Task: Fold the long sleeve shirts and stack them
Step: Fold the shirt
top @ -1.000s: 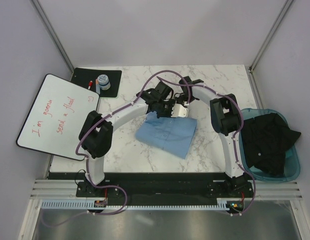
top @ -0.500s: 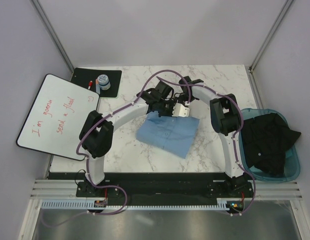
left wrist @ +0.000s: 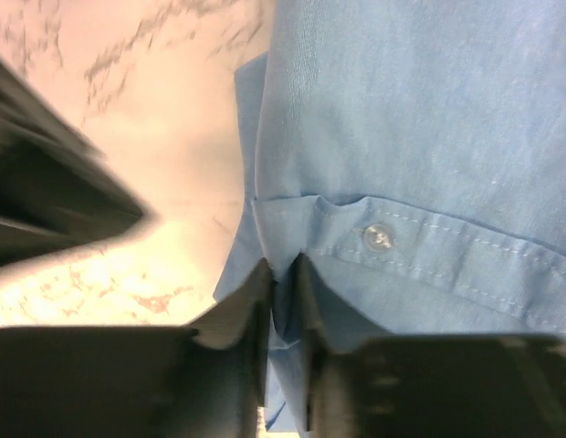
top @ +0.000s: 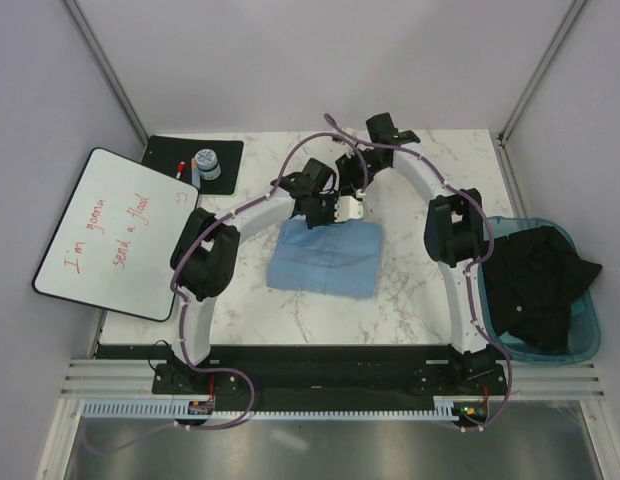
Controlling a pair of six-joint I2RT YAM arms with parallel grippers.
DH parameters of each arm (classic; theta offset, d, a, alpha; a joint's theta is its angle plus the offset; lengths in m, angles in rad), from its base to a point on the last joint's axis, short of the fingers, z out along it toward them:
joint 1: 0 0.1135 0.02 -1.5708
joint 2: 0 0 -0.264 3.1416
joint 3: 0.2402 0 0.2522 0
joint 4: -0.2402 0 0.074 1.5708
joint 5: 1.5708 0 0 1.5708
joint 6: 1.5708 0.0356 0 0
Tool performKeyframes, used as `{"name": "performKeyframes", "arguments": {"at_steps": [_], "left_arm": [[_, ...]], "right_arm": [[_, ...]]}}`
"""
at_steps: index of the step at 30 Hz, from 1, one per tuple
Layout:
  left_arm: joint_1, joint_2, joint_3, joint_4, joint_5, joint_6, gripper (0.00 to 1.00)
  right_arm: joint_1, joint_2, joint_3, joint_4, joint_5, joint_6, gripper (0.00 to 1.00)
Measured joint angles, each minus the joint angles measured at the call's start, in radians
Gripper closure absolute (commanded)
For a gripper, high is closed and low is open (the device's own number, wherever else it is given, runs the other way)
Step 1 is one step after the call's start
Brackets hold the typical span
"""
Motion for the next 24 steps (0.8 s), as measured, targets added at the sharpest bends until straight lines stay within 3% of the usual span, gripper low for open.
{"name": "performKeyframes", "arguments": {"at_steps": [1, 3, 5, 8, 11, 15, 19, 24], "left_arm": [[0.007, 0.0, 0.0, -0.001, 0.0, -0.011, 0.66], [0.028, 0.0, 0.0, -0.005, 0.001, -0.039, 0.49], [0.055, 0.0, 0.0, -0.01, 0.008, -0.067, 0.43], [0.09, 0.0, 0.0, -0.025, 0.03, -0.093, 0.39], [0.118, 0.0, 0.0, -0.034, 0.054, -0.109, 0.36], [0.135, 0.0, 0.0, -0.049, 0.08, -0.123, 0.36], [0.14, 0.0, 0.013, -0.062, 0.09, -0.137, 0.35], [0.144, 0.0, 0.032, -0.067, 0.106, -0.146, 0.35]], "right_arm": [[-0.013, -0.001, 0.026, 0.008, 0.002, 0.018, 0.45], [-0.056, -0.015, 0.064, 0.039, -0.006, 0.082, 0.48], [-0.117, -0.058, 0.045, 0.057, -0.031, 0.152, 0.51], [-0.219, -0.204, -0.147, 0.116, -0.081, 0.261, 0.6], [-0.301, -0.403, -0.456, 0.184, -0.121, 0.364, 0.68], [-0.296, -0.579, -0.77, 0.225, -0.169, 0.45, 0.75], [-0.254, -0.594, -0.914, 0.246, -0.214, 0.481, 0.74], [-0.245, -0.575, -0.983, 0.274, -0.237, 0.499, 0.75]]}}
